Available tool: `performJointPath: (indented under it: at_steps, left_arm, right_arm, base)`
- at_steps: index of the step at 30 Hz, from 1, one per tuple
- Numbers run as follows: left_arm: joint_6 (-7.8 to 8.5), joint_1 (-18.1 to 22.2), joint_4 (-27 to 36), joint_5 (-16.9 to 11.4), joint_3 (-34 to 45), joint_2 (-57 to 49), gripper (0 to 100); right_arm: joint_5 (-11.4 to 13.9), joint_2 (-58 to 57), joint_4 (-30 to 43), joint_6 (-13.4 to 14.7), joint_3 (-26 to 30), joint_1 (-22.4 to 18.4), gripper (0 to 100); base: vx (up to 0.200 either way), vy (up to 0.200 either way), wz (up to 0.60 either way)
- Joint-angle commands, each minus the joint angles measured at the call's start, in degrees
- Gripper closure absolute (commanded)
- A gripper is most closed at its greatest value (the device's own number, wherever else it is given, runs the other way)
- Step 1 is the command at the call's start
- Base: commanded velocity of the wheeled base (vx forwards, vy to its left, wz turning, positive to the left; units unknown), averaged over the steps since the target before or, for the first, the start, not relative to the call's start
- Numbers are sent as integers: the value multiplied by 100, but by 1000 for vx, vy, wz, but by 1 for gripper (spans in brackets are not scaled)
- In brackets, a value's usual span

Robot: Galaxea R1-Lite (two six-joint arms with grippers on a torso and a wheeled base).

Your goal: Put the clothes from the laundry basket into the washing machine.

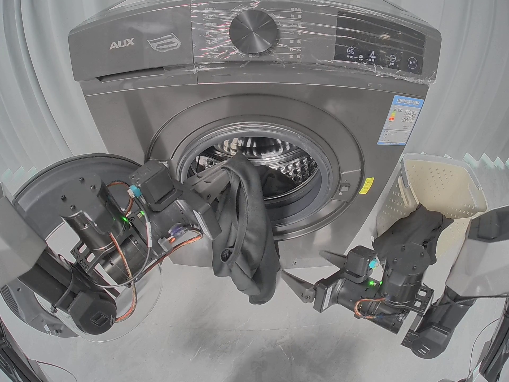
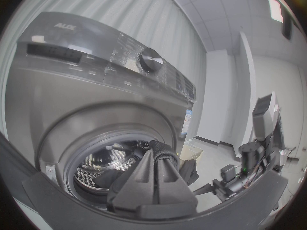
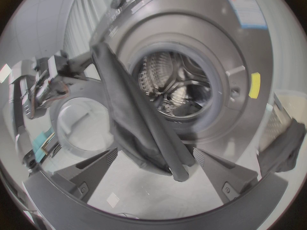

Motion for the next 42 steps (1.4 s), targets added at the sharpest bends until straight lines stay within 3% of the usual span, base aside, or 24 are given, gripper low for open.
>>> performJointPath:
  at_steps: [1,10,22,35,42]
  left_arm:
    - [-15,-41,-107,-52,-44,18,100]
    - [-15,-50,-107,-43,-62,27,100]
    - [-15,-59,-107,-43,-44,62,100]
    - [-15,-102,-107,-43,-53,106,100]
    - [-15,-138,-107,-43,-35,97,100]
  right_arm:
    - [150,713,-140,-6,-560,-289,0]
    - [448,985,-131,-111,-789,-219,0]
    - [466,1521,-122,-375,-1439,-210,0]
    - [545,1767,-122,-375,-1799,282,0]
    - [598,2022,-52,-375,-2467,273,0]
  base:
    - [0,0,0]
    - [0,0,0]
    - [0,0,0]
    - [0,0,0]
    - [0,0,0]
